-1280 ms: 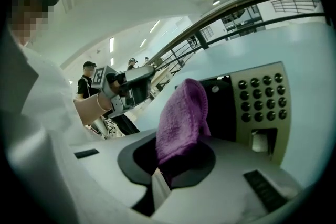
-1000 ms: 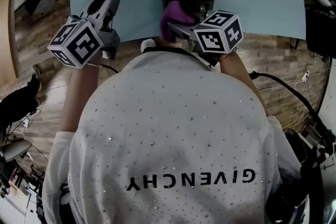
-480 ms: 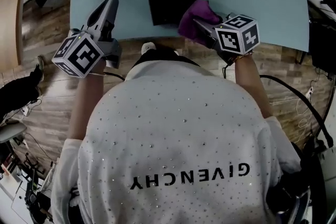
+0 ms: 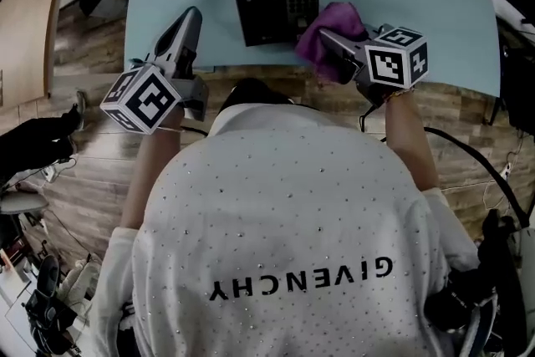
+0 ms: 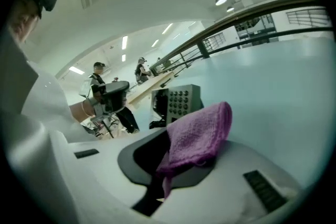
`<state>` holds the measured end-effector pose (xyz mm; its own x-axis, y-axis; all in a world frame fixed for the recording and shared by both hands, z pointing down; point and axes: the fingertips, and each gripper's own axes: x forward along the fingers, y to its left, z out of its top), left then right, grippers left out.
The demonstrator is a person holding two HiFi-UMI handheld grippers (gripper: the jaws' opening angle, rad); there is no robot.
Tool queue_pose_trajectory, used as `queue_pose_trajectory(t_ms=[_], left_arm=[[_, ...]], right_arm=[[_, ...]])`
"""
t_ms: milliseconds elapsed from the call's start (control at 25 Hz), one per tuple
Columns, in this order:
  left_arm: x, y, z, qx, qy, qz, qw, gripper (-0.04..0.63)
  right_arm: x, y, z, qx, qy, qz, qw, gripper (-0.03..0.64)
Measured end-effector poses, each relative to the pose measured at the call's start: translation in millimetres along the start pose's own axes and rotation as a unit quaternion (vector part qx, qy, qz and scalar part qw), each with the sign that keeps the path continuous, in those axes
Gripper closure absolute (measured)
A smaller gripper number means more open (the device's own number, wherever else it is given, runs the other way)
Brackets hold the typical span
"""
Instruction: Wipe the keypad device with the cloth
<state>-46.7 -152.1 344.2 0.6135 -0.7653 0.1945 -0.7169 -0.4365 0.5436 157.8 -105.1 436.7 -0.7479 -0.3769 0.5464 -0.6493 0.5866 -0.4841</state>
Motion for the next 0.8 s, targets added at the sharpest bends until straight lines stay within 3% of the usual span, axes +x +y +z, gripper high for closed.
queue_pose_trajectory(t_ms=[200, 400, 520, 680, 800], left_arm=[[-7.1, 4.7, 11.9, 0.000, -0.015, 0.005, 0.9999, 0.594], [0.7, 3.8, 40.8, 0.004, -0.036, 0.004, 0.9993, 0.595], [-5.9, 8.6, 49.0, 0.011, -0.033, -0.001, 0.9994, 0.594], [-36.6, 39.2, 58.7, 0.018, -0.015, -0.005, 0.9997, 0.594], [-52.1, 60.2, 70.2, 0.012, -0.012, -0.013, 0.9998, 0.594]], right_arm=[[31.0, 62.8, 13.5, -0.038, 0.032, 0.108, 0.993, 0.600], [78.9, 102.8, 25.6, -0.026, 0.049, 0.142, 0.988, 0.599], [102.2, 105.6, 34.9, -0.015, 0.034, 0.114, 0.993, 0.598], [129.7, 110.0, 65.5, -0.016, -0.014, 0.036, 0.999, 0.598], [134.9, 105.0, 100.3, -0.029, -0.061, -0.037, 0.997, 0.598]])
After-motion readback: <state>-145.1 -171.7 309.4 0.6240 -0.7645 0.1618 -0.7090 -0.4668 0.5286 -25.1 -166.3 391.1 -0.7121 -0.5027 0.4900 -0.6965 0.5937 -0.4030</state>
